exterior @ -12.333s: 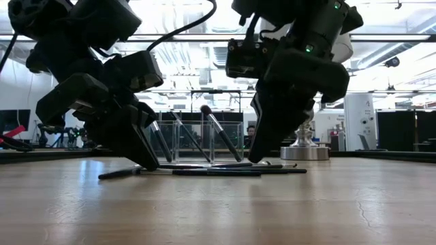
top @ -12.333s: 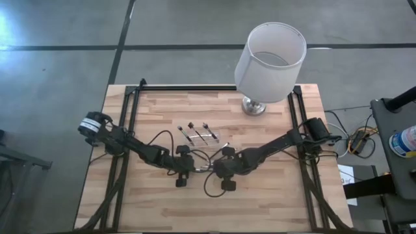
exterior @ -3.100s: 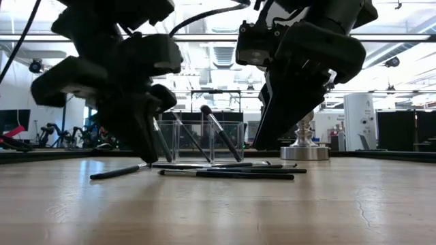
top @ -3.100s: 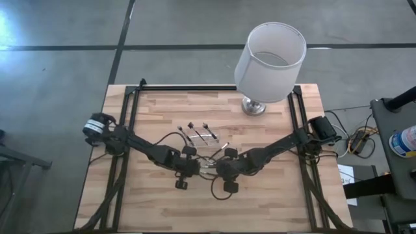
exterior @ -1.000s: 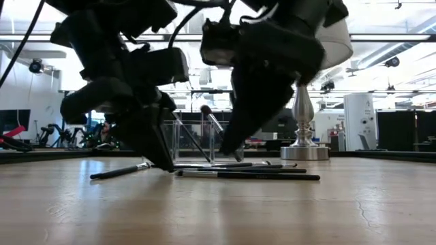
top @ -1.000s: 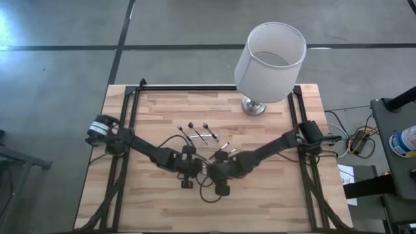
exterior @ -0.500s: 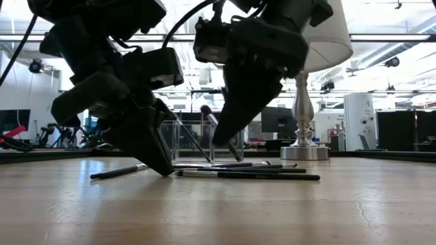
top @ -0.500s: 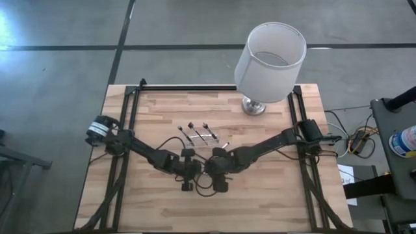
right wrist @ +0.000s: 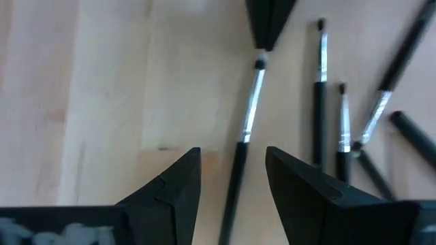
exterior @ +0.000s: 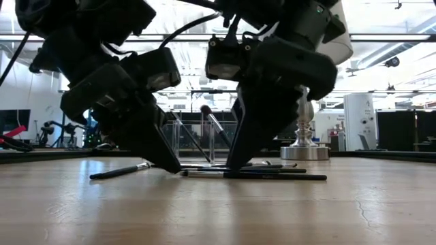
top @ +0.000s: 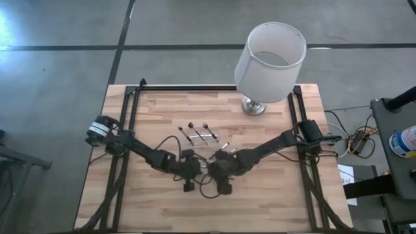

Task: Put items in baskets/containers
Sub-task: Put the eyeshadow brush into the transparent organizer

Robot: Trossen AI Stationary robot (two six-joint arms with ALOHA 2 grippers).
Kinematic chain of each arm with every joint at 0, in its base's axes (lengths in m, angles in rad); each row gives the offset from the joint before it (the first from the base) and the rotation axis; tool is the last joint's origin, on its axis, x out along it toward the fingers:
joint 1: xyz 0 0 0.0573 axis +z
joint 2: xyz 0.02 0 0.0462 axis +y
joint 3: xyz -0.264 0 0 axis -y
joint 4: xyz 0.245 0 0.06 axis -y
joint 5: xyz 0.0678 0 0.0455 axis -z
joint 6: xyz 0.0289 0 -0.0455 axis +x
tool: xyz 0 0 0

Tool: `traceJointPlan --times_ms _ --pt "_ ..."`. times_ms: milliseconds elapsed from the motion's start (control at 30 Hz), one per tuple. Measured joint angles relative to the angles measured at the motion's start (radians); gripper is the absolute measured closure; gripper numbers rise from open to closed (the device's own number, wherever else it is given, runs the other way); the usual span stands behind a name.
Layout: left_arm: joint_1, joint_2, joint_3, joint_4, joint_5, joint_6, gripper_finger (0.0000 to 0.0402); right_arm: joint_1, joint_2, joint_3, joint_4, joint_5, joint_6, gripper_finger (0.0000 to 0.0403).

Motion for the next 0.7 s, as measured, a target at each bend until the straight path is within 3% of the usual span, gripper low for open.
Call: traceJointPlan --times_ms 200,700 --pt "0.001 0.000 -0.031 0.110 0.000 -0.036 0.0401 0.010 0.000 -0.031 0.020 -0.001 0.007 0.0241" --pt "-0.025 -0.004 -0.033 0.016 0.021 -0.066 0.0401 0.008 0.061 -0.035 0.124 0.052 0.079 0.0241"
